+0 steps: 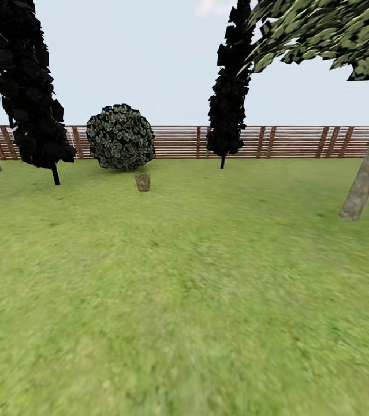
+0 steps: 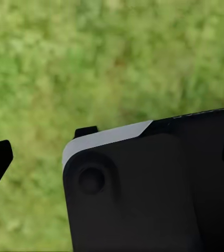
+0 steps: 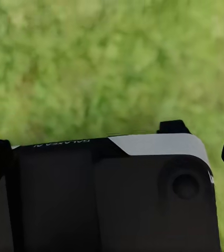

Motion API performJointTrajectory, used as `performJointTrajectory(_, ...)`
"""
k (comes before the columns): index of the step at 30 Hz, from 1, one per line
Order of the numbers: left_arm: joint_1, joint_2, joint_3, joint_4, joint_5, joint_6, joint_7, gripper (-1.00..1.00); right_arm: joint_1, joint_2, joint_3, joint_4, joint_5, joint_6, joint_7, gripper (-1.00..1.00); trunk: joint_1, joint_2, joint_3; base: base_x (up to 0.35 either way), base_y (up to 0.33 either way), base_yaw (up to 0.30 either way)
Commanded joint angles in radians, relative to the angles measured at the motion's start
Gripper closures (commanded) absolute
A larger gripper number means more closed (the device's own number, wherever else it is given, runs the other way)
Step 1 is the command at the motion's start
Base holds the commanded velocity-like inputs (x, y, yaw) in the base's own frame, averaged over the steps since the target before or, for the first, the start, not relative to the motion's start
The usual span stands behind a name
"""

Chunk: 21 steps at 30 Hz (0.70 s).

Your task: Take the three Easter eggs out of the wicker basket on the lawn in the garden, then place them on the lawn next to a single tree (choose any tree) so that all three eggs are next to the same tree and none are left in the basket.

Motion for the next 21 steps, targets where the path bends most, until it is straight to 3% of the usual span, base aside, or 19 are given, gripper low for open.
performJointTrajectory(1,-0.001,0.0,-0.004,0.001,-0.001,-0.003,0.002,-1.0,0.0,0.001,-0.005,-0.003,-0.001,0.006,0.001,-1.0,0.001,-0.001,-0.001,0.292,0.187,-0.001)
performJointTrajectory(21,-0.001,0.0,-0.004,0.001,-0.001,-0.004,0.003,-1.0,0.0,0.001,-0.006,-0.003,-0.001,0.009,0.001,-1.0,0.001,-0.001,-0.001,0.299,0.173,0.0)
